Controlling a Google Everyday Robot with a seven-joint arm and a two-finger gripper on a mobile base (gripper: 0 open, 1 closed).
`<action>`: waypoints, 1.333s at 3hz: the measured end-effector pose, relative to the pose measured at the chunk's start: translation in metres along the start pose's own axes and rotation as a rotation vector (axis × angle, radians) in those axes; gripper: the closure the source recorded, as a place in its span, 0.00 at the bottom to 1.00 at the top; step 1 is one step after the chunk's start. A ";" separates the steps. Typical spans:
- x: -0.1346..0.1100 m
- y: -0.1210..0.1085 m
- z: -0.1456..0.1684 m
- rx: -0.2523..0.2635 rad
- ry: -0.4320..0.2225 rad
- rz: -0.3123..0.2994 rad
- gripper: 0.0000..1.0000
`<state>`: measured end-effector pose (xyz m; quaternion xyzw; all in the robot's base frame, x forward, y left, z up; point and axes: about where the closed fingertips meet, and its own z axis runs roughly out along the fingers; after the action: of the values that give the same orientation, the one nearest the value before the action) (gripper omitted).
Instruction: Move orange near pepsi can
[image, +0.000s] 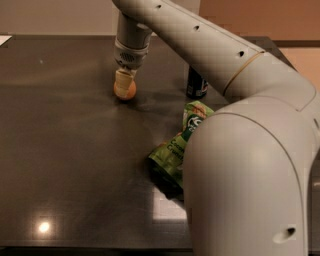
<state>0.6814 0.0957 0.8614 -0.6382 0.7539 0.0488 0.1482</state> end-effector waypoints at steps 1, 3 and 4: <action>0.028 -0.008 -0.011 0.021 0.065 -0.010 1.00; 0.099 -0.030 -0.031 0.048 0.153 0.040 1.00; 0.125 -0.041 -0.034 0.054 0.170 0.078 1.00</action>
Offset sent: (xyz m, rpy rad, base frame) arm 0.0056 -0.1308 0.0136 -0.1938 -0.0041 -0.0714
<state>0.6980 -0.0394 0.8626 -0.6058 0.7892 -0.0202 0.0990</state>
